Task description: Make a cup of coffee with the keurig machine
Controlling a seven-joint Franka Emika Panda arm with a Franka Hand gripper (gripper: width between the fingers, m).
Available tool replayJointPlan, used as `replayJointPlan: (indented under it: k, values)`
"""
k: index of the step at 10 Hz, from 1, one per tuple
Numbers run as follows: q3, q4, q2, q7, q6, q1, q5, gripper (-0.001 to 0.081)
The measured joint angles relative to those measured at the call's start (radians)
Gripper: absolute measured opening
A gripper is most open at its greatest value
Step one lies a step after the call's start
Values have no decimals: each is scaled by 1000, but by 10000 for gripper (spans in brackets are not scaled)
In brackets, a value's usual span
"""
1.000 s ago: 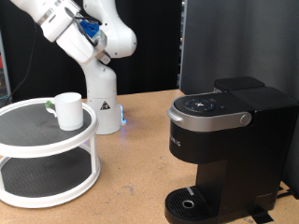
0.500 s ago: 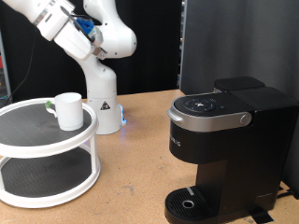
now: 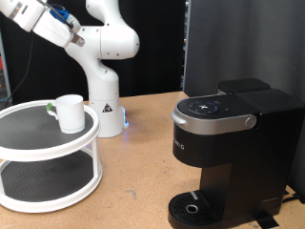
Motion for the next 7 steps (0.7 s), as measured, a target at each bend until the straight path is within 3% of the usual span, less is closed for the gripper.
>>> replayJointPlan:
  k: [1,4,7]
  values:
    - [3,-3,1,1,3,0,0,2]
    - [-5,-66,-27,34,152,-43,131,2]
    - [-56,-79,-42,21,125,-88,117,2]
